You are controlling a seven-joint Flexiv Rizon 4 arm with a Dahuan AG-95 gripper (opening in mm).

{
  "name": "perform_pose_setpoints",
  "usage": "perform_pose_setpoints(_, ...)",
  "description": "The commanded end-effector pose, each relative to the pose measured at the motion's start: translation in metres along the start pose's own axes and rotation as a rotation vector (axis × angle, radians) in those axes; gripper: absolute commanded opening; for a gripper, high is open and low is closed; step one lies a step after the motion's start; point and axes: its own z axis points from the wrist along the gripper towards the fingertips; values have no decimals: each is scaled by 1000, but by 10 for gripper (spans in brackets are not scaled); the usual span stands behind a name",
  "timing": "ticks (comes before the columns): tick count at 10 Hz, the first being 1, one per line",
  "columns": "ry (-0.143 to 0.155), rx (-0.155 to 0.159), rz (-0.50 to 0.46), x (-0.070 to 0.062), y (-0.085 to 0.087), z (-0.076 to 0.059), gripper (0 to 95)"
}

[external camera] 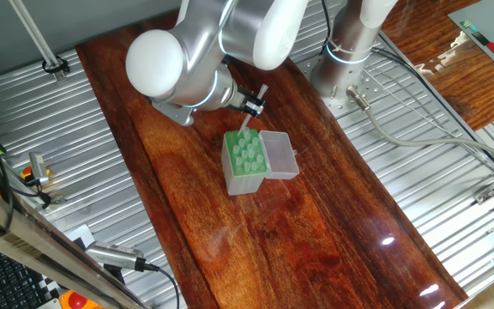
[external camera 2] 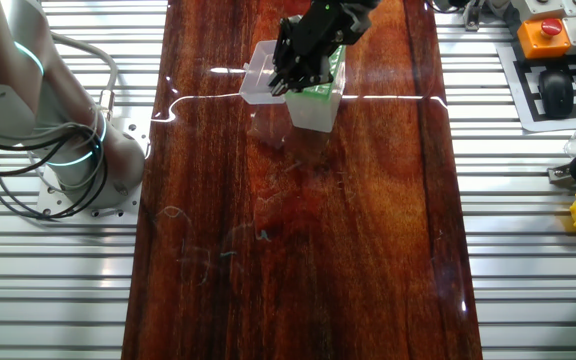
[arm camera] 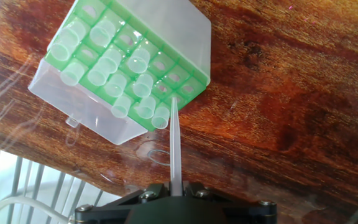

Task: Insert a large pipette tip into the holder for large pipette tips

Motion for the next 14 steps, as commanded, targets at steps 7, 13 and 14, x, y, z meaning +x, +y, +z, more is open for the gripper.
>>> perform_pose_setpoints(7, -2, -3, 1, 0, -1, 0, 0)
perform_pose_setpoints(13, -2, -14, -17, 3, -8, -1, 0)
perform_pose_setpoints(14, -1, -15, -21, 4, -10, -2, 0)
